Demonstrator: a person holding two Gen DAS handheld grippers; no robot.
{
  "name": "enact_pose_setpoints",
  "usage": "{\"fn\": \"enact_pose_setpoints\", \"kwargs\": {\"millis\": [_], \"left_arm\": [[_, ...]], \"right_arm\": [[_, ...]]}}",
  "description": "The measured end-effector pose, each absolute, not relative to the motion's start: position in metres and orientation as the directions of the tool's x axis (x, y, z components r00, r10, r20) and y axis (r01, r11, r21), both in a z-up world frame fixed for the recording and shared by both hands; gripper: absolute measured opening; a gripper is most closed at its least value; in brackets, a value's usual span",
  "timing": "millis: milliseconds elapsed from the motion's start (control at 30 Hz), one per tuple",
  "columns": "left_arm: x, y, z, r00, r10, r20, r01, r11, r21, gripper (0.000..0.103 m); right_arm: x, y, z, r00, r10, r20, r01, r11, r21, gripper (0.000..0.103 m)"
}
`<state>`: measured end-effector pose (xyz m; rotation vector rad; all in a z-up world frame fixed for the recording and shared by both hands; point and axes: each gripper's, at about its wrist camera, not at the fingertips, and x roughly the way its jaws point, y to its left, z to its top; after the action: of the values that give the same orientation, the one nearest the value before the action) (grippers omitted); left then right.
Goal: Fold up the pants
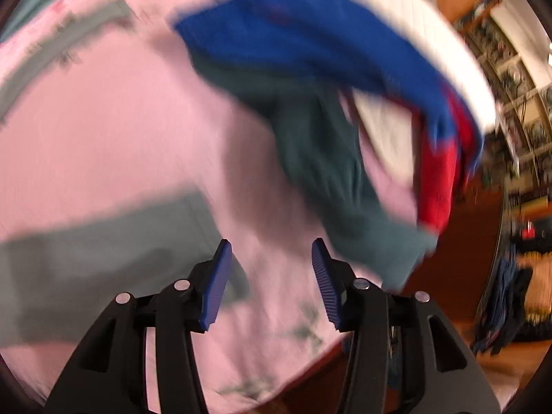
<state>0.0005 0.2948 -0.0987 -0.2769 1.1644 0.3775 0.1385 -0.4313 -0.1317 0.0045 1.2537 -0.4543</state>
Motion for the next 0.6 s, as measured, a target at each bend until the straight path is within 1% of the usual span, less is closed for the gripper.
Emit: {"fn": "enact_pose_setpoints", "kwargs": {"millis": [67,100,200,233,267,300,333,400,533,567,600], "left_arm": [[0.028,0.298,-0.09,0.39,0.118,-0.913,-0.401,0.915,-0.053,0.071],[0.041,0.296,-0.089,0.407,0.108,-0.907,-0.385,0.921,-0.063,0.071],[0.094,0.284,-0.1,0.433,0.013,-0.901,-0.317,0.938,-0.139,0.068],[0.114,0.28,-0.111,0.426,-0.032,-0.904,-0.286,0.943,-0.168,0.066],[0.128,0.275,-0.12,0.41,-0.05,-0.911,-0.265,0.949,-0.171,0.063],[0.139,0.27,-0.131,0.389,-0.054,-0.92,-0.252,0.954,-0.162,0.057],[0.151,0.267,-0.143,0.365,-0.065,-0.929,-0.239,0.958,-0.16,0.054],[0.166,0.262,-0.16,0.333,-0.095,-0.938,-0.23,0.957,-0.178,0.054],[0.174,0.251,-0.173,0.321,-0.099,-0.942,-0.197,0.966,-0.169,0.053],[0.177,0.25,-0.176,0.321,-0.096,-0.942,-0.191,0.968,-0.164,0.049],[0.179,0.249,-0.178,0.321,-0.095,-0.942,-0.184,0.97,-0.161,0.041]], "right_arm": [[0.173,-0.393,-0.117,0.325,-0.236,-0.916,0.234,0.958,-0.164,0.049],[0.199,-0.362,-0.112,0.367,-0.159,-0.916,0.145,0.983,-0.112,0.049],[0.259,-0.268,-0.109,0.411,0.04,-0.911,-0.107,0.994,-0.004,0.049],[0.279,-0.232,-0.11,0.404,0.113,-0.908,-0.196,0.98,0.034,0.049],[0.294,-0.207,-0.111,0.394,0.167,-0.904,-0.264,0.962,0.062,0.049],[0.313,-0.172,-0.112,0.38,0.227,-0.897,-0.355,0.931,0.085,0.049],[0.329,-0.141,-0.115,0.37,0.259,-0.892,-0.432,0.898,0.082,0.049],[0.355,-0.084,-0.123,0.35,0.286,-0.892,-0.56,0.827,0.046,0.049],[0.39,-0.006,-0.139,0.299,0.296,-0.907,-0.727,0.686,-0.015,0.049],[0.387,0.003,-0.145,0.292,0.29,-0.911,-0.757,0.653,-0.035,0.049],[0.389,0.015,-0.153,0.282,0.275,-0.919,-0.793,0.606,-0.062,0.049]]}}
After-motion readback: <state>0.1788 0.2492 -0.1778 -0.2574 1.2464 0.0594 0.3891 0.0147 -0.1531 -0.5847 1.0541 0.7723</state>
